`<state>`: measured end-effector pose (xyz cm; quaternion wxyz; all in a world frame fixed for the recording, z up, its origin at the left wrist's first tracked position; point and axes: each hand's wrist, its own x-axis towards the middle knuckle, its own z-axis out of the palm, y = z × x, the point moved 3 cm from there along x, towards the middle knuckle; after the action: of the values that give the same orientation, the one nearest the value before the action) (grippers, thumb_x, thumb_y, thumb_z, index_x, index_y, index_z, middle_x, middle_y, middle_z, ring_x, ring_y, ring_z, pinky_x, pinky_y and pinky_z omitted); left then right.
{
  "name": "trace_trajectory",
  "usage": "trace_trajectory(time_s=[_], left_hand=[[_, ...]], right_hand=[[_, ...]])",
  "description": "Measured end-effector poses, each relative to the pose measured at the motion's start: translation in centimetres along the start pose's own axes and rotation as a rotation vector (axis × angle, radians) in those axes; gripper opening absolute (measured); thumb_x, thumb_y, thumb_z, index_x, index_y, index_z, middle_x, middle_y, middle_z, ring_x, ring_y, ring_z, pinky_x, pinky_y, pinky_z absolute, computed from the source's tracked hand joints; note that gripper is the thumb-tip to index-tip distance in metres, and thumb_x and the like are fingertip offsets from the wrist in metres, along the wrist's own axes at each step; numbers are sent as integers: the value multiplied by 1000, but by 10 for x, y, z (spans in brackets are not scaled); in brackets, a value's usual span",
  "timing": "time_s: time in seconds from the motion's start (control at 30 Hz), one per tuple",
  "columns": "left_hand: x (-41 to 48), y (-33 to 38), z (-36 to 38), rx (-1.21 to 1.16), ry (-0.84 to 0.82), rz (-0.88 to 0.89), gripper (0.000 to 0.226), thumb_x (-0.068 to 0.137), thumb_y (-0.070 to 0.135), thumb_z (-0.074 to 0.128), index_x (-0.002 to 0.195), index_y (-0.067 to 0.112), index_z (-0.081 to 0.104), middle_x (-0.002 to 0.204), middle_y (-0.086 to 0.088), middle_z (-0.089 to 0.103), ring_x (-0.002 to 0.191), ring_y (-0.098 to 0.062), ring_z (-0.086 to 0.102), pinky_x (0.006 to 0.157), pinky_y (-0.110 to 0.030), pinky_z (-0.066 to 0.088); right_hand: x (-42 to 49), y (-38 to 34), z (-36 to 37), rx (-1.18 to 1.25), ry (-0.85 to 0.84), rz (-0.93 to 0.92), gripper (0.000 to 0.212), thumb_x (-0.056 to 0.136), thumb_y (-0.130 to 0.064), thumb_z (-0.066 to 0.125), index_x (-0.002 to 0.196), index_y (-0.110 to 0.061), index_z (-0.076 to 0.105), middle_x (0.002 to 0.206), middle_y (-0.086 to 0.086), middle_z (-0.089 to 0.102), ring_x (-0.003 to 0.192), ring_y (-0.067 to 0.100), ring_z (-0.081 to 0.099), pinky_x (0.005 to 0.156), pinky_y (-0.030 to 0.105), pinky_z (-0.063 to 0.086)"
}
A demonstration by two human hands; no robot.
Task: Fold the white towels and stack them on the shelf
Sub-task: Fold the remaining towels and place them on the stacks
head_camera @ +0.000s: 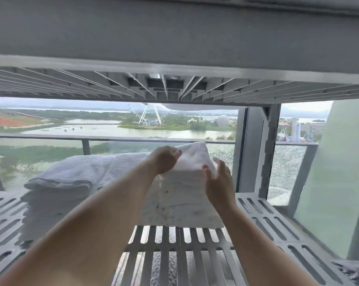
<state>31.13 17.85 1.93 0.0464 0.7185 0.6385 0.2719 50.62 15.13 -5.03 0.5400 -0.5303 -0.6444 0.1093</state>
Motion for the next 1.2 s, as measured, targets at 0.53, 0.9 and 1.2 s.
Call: trace_trajectory(time_s=[0.53, 0.9, 1.2], left_hand=[[-86, -103, -41, 460, 79, -158, 47, 103, 42, 33, 144, 24, 48, 150, -4, 47, 136, -25, 45, 112, -45, 37], [-95, -130, -24, 362, -147, -118, 48, 106, 43, 26, 151, 33, 39, 157, -3, 38, 146, -24, 33, 120, -47, 26], [-82, -130, -55, 306, -133, 42, 36, 104, 30, 43, 129, 21, 67, 134, -4, 64, 124, -26, 57, 108, -37, 42]], right_hand=[[-97, -82, 112, -429, -119, -842, 89, 84, -44, 65, 156, -13, 23, 165, 9, 16, 154, 31, 2, 121, 56, 15], [-106, -66, 162, -645, -172, -708, 98, 84, -64, 53, 159, -12, 17, 167, 14, 5, 153, 36, -4, 121, 58, -1], [-108, -67, 163, -735, -181, -630, 87, 85, -62, 52, 154, -14, 30, 158, 17, 33, 151, 41, 10, 120, 61, 2]])
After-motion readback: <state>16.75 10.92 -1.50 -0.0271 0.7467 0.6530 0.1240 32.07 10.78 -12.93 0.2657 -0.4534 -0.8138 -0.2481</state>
